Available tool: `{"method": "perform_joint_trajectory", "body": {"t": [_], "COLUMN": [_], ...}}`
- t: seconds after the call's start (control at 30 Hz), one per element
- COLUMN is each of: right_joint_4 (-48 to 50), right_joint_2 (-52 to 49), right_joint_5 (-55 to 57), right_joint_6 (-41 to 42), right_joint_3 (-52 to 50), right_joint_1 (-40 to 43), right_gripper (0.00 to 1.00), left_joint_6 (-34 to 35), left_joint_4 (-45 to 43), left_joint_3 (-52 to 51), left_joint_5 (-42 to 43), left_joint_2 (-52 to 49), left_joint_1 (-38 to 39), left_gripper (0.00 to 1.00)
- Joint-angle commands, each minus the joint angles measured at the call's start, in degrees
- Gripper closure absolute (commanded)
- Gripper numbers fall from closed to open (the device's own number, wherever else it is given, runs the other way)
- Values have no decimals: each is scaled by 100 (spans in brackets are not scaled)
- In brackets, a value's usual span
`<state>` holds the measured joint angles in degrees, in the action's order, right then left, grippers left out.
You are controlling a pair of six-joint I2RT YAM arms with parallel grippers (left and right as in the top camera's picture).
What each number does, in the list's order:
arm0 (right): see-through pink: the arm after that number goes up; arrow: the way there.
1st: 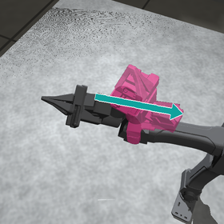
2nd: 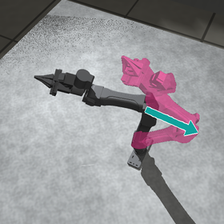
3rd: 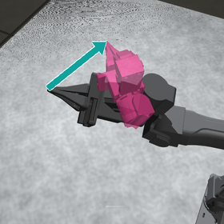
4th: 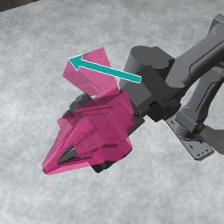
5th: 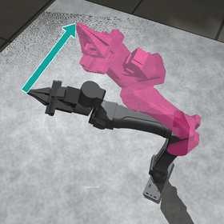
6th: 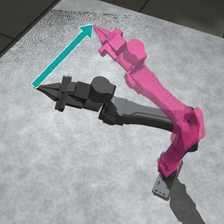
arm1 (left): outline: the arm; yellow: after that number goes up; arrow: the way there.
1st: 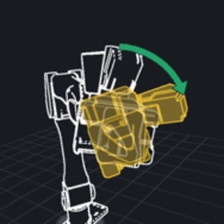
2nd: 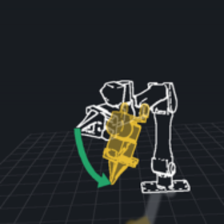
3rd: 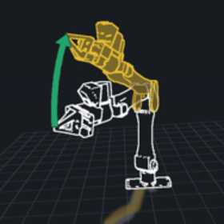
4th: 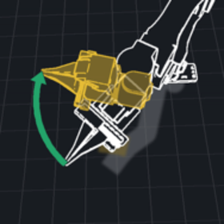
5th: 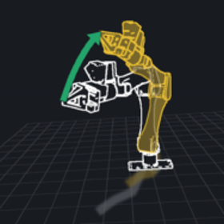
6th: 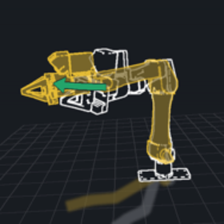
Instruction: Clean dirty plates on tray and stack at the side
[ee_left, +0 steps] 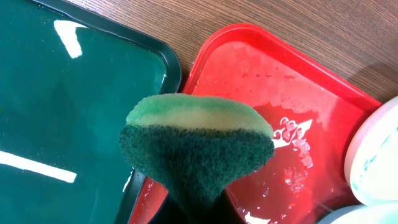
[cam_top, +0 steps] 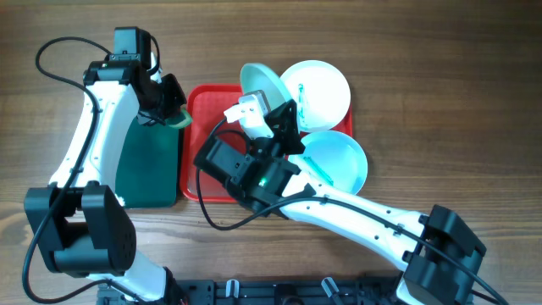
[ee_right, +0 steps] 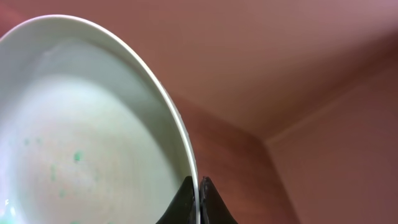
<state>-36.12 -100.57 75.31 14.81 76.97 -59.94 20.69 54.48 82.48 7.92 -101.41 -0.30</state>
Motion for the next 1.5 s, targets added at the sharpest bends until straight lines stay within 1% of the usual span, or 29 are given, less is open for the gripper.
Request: {"method": "perform_joint_trajectory", "body": {"t": [0.0,0.03,0.1,0.23,0.3,0.4,0.47,0.53,0.63,0.77,0.83,0.97,1.1,1.23,1.27,1.33,1.37,1.43,1.47], "right_joint_4": [-391,-560,-752,-758,-778,-964,-1158,-1320,-1429,-1185,-960,-219,605,1108,1161,1193,1176,977,695], "right_joint_2": [142,170,280,699,962,1180,1222,1220,1217,1207,1180,1165,1165,1165,1163,1165,1167,1169,1198], "right_joint_5": [-1572,-1937,-2837,-5187,-6304,-7451,-8061,-8209,-8225,-8220,-8063,-7958,-7908,-7399,-7399,-7418,-7534,-7978,-8216], "right_joint_6": [387,629,774,603,448,356,315,317,205,179,188,442,496,811,809,778,745,527,455], "right_joint_3": [55,55,55,55,55,55,55,24,-184,-632,-949,-1725,-2496,-3080,-3132,-3165,-3139,-2979,-2765], "right_joint_1": [350,527,898,1947,2702,3744,4645,5252,6474,7689,8122,8507,8518,8520,8520,8520,8518,8515,8513], "right_gripper": [96,96,96,96,96,96,96,96,96,96,96,96,96,95,90,65,58,52,52], "left_joint_6": [76,79,76,79,79,79,79,79,79,79,79,79,76,79,76,76,76,76,76], "left_joint_4": [2,4,2,2,2,2,2,2,2,0,2,2,2,2,2,2,2,2,2], "left_joint_3": [72,72,72,72,72,72,72,72,72,72,72,72,72,72,72,72,72,72,72], "left_joint_5": [-55,-55,-57,-55,-55,-55,-55,-55,-55,-55,-55,-55,-55,-55,-55,-55,-55,-55,-55], "left_joint_2": [101,101,101,101,101,101,101,101,101,101,101,101,101,101,101,101,101,101,101], "left_joint_1": [-24,-24,-24,-24,-20,-11,-9,-9,-9,-9,-7,-7,-9,-7,-7,-9,-7,-7,-7], "left_gripper": [96,96,96,96,96,96,96,96,96,96,96,96,96,96,96,96,96,96,96]}}
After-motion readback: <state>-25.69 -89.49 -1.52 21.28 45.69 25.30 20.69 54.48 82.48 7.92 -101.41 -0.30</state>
